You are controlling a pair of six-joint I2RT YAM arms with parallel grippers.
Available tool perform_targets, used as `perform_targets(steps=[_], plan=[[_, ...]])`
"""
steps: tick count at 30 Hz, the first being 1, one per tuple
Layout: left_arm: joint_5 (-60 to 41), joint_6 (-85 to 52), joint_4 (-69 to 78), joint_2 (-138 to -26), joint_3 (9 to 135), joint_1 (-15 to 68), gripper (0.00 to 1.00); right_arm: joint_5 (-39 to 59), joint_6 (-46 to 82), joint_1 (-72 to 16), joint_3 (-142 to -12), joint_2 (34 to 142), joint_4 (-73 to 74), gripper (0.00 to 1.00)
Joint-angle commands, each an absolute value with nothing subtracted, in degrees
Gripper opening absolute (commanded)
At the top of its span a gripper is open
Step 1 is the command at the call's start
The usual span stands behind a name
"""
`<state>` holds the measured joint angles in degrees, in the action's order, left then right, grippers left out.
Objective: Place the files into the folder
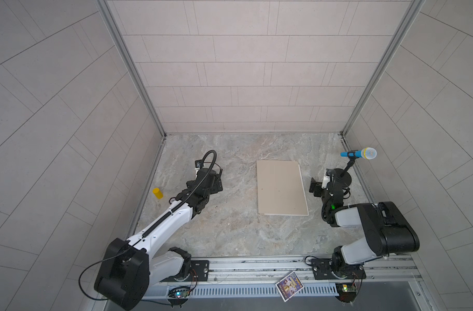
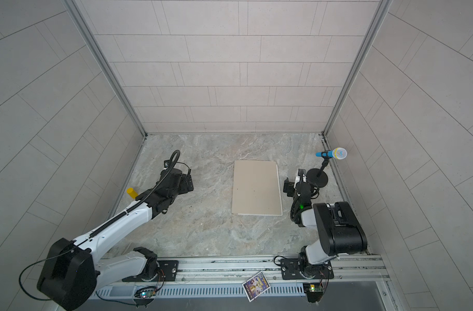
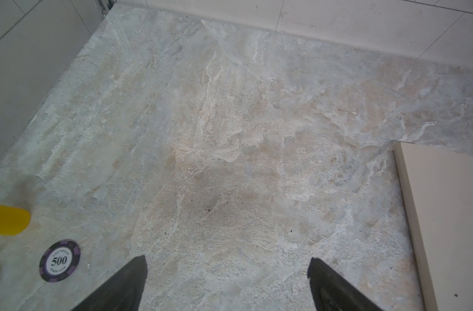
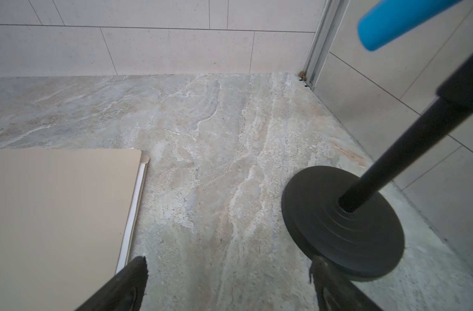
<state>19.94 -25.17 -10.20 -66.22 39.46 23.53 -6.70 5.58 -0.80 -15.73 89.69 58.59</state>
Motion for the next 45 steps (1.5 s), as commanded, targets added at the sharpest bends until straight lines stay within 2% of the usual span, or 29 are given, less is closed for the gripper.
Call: perform_targets(steps=[1, 4, 7, 9, 15, 21, 29, 33, 37, 45], plan=[[25.54, -22.10, -8.11, -64.22, 37.86, 23.47, 1.00, -7.27, 1.81, -1.49, -17.40, 88.71, 58.97, 0.97], [27.99, -20.45, -5.05, -63.64, 36.24, 23.40, 1.00, -6.02, 1.53, -1.41, -22.81, 88.72, 48.99, 0.99], [31.19, -18.03, -4.40, -63.46, 36.00, 23.46, 1.00, -6.14, 1.63, -1.42, -20.66, 90.67, 56.34, 1.00], [34.55, -16.56, -4.16, -63.20, 36.01, 23.42, 1.00, -6.15, 1.42, -1.48, -21.76, 89.37, 51.94, 1.00], [45.92, -9.12, 1.16, -64.09, 34.27, 22.29, 1.00, -5.94, 1.43, -1.49, -20.93, 90.51, 55.71, 1.00], [49.67, -5.45, 10.76, -67.85, 31.31, 17.98, 1.00, -5.89, 1.36, -1.44, -21.01, 90.36, 55.34, 1.00], [37.47, -1.42, 44.44, -76.08, 20.56, 12.52, 1.00, -5.84, 1.40, -1.47, -20.96, 90.35, 55.34, 1.00], [36.29, 2.58, 58.61, -84.26, 18.10, 12.05, 1.00, -5.86, 1.35, -1.48, -21.00, 90.35, 55.31, 1.00], [25.17, 4.40, 61.65, -88.29, 17.86, 10.48, 1.00, -5.81, 1.39, -1.40, -20.95, 90.35, 55.35, 1.00], [16.94, -1.53, 61.50, -90.66, 18.08, 4.24, 1.00, -5.86, 1.44, -1.41, -20.90, 90.35, 55.35, 1.00]])
